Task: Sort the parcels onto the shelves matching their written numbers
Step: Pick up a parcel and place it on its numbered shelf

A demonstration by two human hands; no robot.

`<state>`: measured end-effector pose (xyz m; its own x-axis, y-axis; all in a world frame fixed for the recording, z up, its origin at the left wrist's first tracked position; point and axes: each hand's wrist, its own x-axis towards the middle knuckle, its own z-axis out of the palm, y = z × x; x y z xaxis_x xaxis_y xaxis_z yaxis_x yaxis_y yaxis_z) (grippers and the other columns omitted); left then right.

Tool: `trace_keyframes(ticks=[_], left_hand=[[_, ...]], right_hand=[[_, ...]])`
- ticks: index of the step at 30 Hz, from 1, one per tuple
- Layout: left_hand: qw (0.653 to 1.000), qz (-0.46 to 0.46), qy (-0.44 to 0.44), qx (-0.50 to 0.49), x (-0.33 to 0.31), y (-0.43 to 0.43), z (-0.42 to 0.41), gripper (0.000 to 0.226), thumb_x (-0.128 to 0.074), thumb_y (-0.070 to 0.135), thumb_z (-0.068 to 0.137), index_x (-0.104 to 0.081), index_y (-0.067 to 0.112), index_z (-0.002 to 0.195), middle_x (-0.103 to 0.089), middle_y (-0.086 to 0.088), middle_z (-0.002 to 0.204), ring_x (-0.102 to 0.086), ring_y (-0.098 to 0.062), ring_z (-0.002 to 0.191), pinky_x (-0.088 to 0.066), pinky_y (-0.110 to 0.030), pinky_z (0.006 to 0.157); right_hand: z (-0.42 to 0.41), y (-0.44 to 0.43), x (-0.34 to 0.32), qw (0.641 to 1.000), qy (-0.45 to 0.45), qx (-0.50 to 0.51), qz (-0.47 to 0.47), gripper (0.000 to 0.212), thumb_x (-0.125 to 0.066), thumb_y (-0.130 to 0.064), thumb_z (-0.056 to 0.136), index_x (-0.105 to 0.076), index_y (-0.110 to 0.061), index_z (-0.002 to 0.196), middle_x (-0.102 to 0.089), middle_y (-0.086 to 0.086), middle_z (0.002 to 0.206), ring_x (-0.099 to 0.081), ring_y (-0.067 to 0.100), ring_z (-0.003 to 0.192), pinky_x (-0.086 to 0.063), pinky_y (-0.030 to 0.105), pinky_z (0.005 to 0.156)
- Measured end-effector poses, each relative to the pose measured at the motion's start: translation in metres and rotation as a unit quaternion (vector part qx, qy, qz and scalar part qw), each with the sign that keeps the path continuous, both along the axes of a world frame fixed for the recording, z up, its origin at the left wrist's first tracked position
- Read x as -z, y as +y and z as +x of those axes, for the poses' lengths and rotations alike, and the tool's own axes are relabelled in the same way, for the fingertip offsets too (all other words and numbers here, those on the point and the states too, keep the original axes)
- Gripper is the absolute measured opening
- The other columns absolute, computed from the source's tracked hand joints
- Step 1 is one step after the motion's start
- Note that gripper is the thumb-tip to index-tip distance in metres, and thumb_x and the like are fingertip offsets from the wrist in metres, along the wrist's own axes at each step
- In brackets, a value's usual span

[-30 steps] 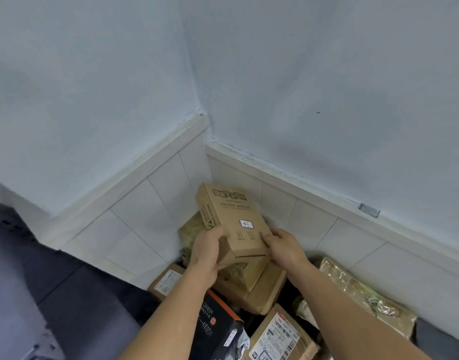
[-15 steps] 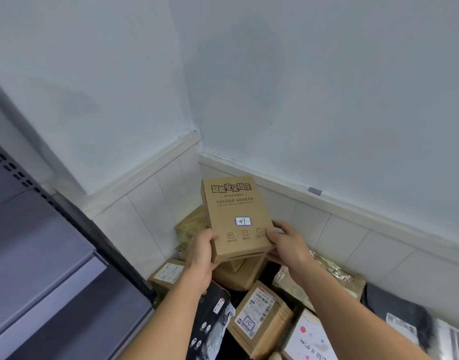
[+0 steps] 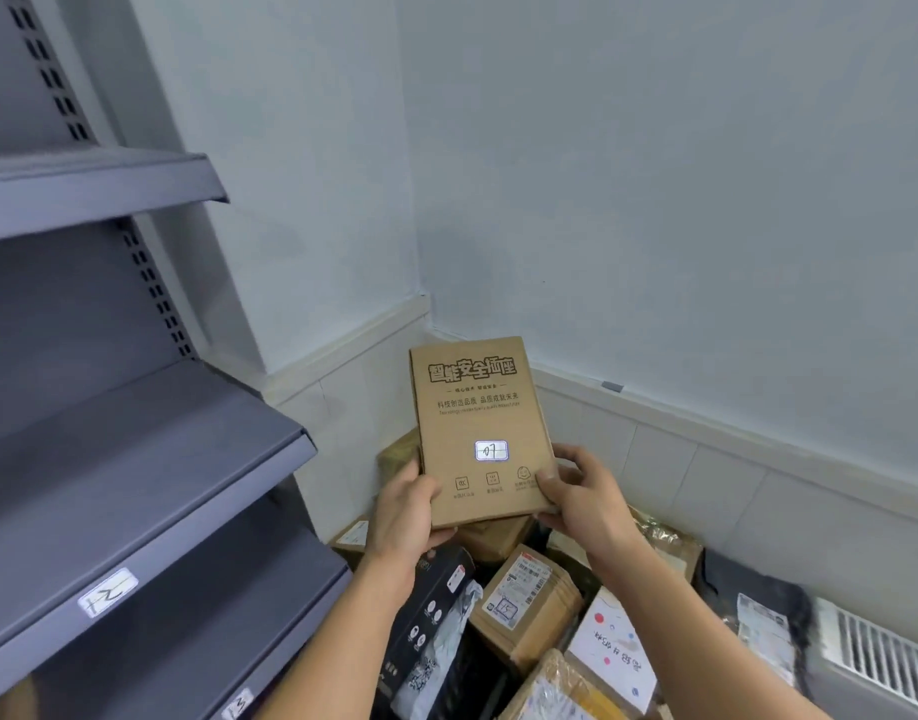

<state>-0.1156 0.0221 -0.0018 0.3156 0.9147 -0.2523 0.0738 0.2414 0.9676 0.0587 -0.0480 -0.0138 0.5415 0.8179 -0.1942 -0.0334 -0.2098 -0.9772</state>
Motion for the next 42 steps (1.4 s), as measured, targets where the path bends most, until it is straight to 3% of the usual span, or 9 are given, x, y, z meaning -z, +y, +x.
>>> trace_keyframes(ticks=[5,8,12,22,25,29,32,35,42], left_hand=[[0.999,0.033,-0.005,-0.018,-0.006,-0.052,-0.049,0.055,-0.044,0.008,0.097,-0.069,0.056,0.094,-0.076,0.01,0.096,-0.07,-0.014,0.097,-0.06,-0.042,0.085],[0.998,0.042,-0.013,-0.032,-0.012,-0.076,-0.072,0.05,-0.046,0.005,0.096,-0.068,0.048,0.11,-0.077,0.008,0.095,-0.07,-0.015,0.096,-0.06,-0.04,0.081],[0.997,0.062,-0.018,-0.043,-0.02,-0.102,-0.097,0.052,-0.046,0.004,0.099,-0.058,0.046,0.127,-0.076,0.011,0.101,-0.071,-0.01,0.097,-0.057,-0.032,0.082],[0.992,0.088,0.018,-0.093,-0.016,-0.169,-0.13,0.052,-0.046,0.012,0.104,-0.049,0.058,0.128,-0.075,0.016,0.104,-0.07,-0.009,0.102,-0.056,-0.039,0.094],[0.988,0.09,0.014,-0.128,-0.014,-0.195,-0.128,0.053,-0.045,0.008,0.104,-0.052,0.053,0.131,-0.075,0.015,0.105,-0.07,-0.007,0.1,-0.055,-0.038,0.096],[0.978,0.089,0.021,-0.186,-0.01,-0.239,-0.125,0.059,-0.047,0.009,0.102,-0.057,0.067,0.11,-0.073,0.018,0.108,-0.069,-0.007,0.103,-0.054,-0.041,0.098],[0.971,0.085,0.021,-0.222,-0.007,-0.272,-0.126,0.052,-0.047,0.009,0.102,-0.059,0.057,0.12,-0.074,0.018,0.106,-0.069,-0.008,0.103,-0.055,-0.038,0.095],[0.959,0.08,0.007,-0.272,-0.008,-0.303,-0.138,0.047,-0.049,0.005,0.102,-0.06,0.041,0.131,-0.074,0.018,0.101,-0.07,-0.007,0.098,-0.059,-0.033,0.085],[0.914,0.067,0.0,-0.401,-0.009,-0.36,-0.192,0.039,-0.055,0.005,0.1,-0.06,0.03,0.129,-0.073,0.013,0.108,-0.07,-0.008,0.1,-0.059,-0.03,0.078]], right_hand=[[-0.045,-0.045,-0.005,1.0,0.012,-0.018,0.018,0.04,-0.057,-0.007,0.099,-0.051,-0.019,0.137,-0.07,0.002,0.111,-0.073,0.02,0.096,-0.062,0.042,0.078],[-0.069,-0.069,-0.012,0.999,0.01,-0.029,0.021,0.044,-0.056,-0.004,0.099,-0.049,-0.017,0.14,-0.068,0.001,0.112,-0.072,0.02,0.098,-0.061,0.031,0.07],[-0.091,-0.087,-0.021,0.999,-0.011,-0.042,0.019,0.049,-0.057,-0.006,0.099,-0.046,-0.02,0.145,-0.069,-0.005,0.112,-0.07,0.018,0.102,-0.06,0.043,0.088],[-0.121,-0.135,-0.03,0.994,-0.01,-0.089,0.056,0.04,-0.058,-0.003,0.098,-0.054,-0.028,0.13,-0.07,-0.008,0.108,-0.071,0.013,0.098,-0.056,0.045,0.095],[-0.12,-0.153,-0.031,0.99,-0.011,-0.123,0.064,0.039,-0.057,-0.004,0.098,-0.053,-0.035,0.121,-0.07,-0.01,0.107,-0.071,0.012,0.099,-0.056,0.044,0.095],[-0.114,-0.18,-0.028,0.984,-0.027,-0.168,0.056,0.039,-0.058,-0.008,0.098,-0.054,-0.042,0.117,-0.073,-0.021,0.098,-0.071,0.012,0.1,-0.055,0.047,0.096],[-0.115,-0.199,-0.024,0.979,-0.038,-0.196,0.045,0.039,-0.06,-0.011,0.097,-0.054,-0.046,0.115,-0.073,-0.021,0.101,-0.07,0.01,0.101,-0.055,0.047,0.096],[-0.129,-0.214,-0.022,0.971,-0.022,-0.231,0.049,0.038,-0.058,-0.006,0.098,-0.057,-0.035,0.123,-0.074,-0.015,0.102,-0.072,0.011,0.098,-0.056,0.046,0.095],[-0.189,-0.235,-0.016,0.941,0.013,-0.333,0.054,0.04,-0.055,-0.001,0.099,-0.057,-0.027,0.13,-0.074,-0.01,0.108,-0.072,0.012,0.099,-0.057,0.046,0.093]])
